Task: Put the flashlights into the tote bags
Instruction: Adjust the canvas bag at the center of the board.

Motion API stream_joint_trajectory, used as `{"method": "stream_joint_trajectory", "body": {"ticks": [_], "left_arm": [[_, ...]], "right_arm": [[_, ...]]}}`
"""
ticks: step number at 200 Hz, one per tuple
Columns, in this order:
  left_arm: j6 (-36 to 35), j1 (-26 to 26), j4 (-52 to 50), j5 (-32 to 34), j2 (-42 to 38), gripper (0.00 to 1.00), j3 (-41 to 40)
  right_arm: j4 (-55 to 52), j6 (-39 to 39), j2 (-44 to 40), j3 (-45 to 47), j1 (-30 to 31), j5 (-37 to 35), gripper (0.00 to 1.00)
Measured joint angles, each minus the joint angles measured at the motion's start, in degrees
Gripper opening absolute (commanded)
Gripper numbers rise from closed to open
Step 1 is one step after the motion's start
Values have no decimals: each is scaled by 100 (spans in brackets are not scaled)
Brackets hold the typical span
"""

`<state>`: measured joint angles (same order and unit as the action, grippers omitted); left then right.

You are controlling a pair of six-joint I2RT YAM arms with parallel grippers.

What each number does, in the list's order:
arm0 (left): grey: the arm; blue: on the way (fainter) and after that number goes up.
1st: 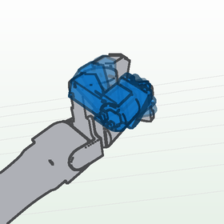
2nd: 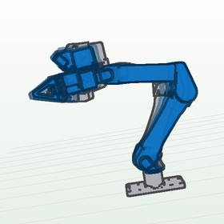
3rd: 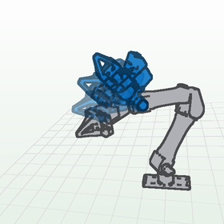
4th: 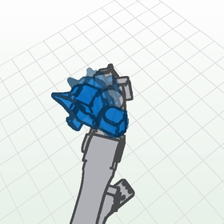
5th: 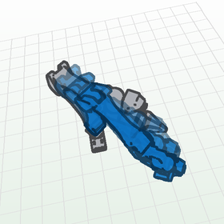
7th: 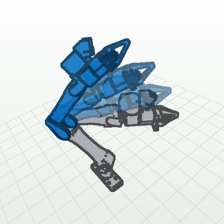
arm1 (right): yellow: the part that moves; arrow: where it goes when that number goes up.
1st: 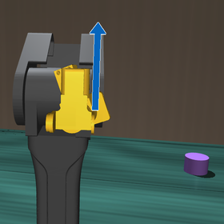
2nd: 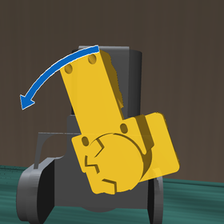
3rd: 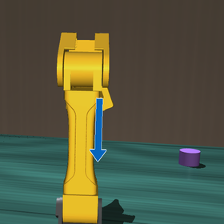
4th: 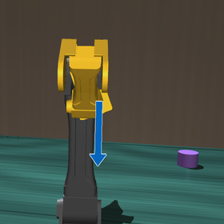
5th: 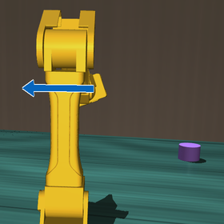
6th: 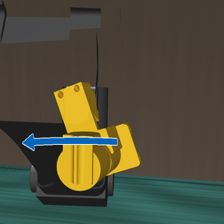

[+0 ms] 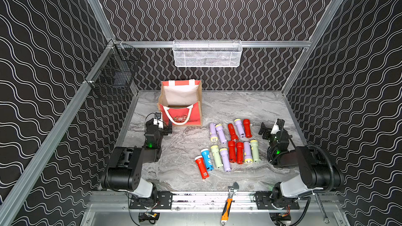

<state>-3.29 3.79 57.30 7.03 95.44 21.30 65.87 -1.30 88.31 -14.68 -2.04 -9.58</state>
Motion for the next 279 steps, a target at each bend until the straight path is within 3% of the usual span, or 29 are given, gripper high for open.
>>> {"method": "stream_joint_trajectory", "body": {"ticks": [89,144,184,217,243,279], "left_arm": [[2,0,-46,35,-52,99,0],[166,15,-1051,557,-1368,99,243],[728,42,-2686,1032,-2474,98,957],[1340,94,-4288,1078,-3014,98,1845],[1622,153,-5580,1137,-3016,98,2780],[1808,223,-7403,1071,-2291,96,4409]], "right_arm": [[-326,2,-297,-118,0,2,100],[-1370,-136,-1434,-507,0,-59,100],[-2594,-903,-1703,-1373,72,-90,100],[-3543,-1132,-1692,-2199,706,-192,100],[-4015,-1189,-1609,-2662,1040,-197,100],[-4450,-1307,-1443,-3067,1357,-87,100]]}}
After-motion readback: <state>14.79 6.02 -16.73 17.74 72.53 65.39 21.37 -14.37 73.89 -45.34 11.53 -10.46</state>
